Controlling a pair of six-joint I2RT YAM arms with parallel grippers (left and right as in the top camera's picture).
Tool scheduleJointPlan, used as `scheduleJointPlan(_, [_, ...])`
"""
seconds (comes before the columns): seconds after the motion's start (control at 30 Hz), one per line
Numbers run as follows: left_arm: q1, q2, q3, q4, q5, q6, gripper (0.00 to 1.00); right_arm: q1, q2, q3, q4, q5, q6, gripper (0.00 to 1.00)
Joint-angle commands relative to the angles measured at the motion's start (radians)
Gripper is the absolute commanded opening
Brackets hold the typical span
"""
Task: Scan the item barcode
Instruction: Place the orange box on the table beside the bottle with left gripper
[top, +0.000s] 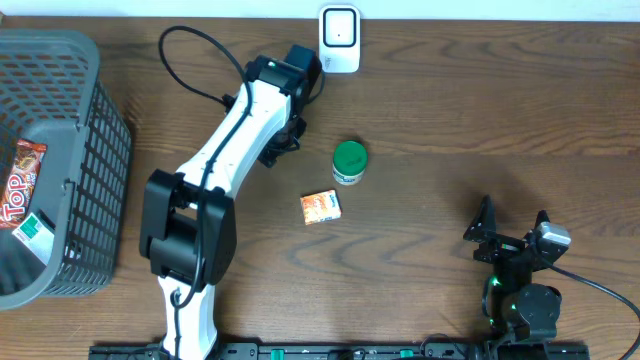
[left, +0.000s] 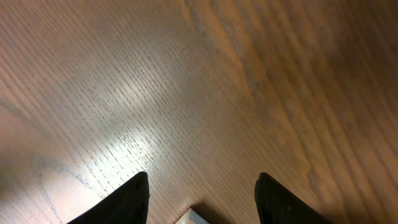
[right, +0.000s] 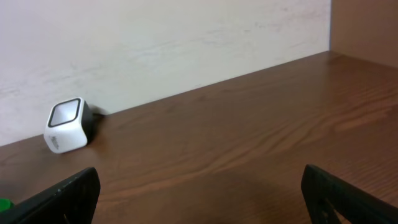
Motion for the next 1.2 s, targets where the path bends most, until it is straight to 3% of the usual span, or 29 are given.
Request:
scheduleJointPlan(0.0, [0.0, -0.011, -0.006, -0.007, 0.004, -0.021, 0.56, 0.008, -0.003, -0.002, -0.002, 0.0, -0.013, 0.99])
scheduleJointPlan(0.27, [0.018, -0.036, -0.005, 0.001, -0.008, 0.061, 0.56, 0.008, -0.003, -0.002, -0.002, 0.0, -0.013, 0.99])
scheduleJointPlan(0.4, [0.035, -0.069, -0.005, 0.024, 0.055, 0.163, 0.58, 0.008, -0.003, -0.002, -0.002, -0.001, -0.013, 0.99])
scheduleJointPlan(0.47, [0.033, -0.066, -0.01, 0.006, 0.101, 0.217, 0.65, 0.008, -0.003, -0.002, -0.002, 0.0, -0.013, 0.99])
scheduleJointPlan(0.8, [0.019, -0.063, -0.169, 0.02, 0.187, 0.238, 0.65, 0.008, -0.003, -0.002, -0.002, 0.0, -0.013, 0.99])
scheduleJointPlan(0.97, [0.049, -0.159, -0.142, 0.071, 0.224, 0.31, 0.93, 0.008, -0.003, -0.002, -0.002, 0.0, -0.013, 0.99])
scheduleJointPlan(1.17, [0.2, -0.412, 0.034, 0.082, 0.138, 0.512, 0.98, 0.008, -0.003, -0.002, -0.002, 0.0, -0.013, 0.99])
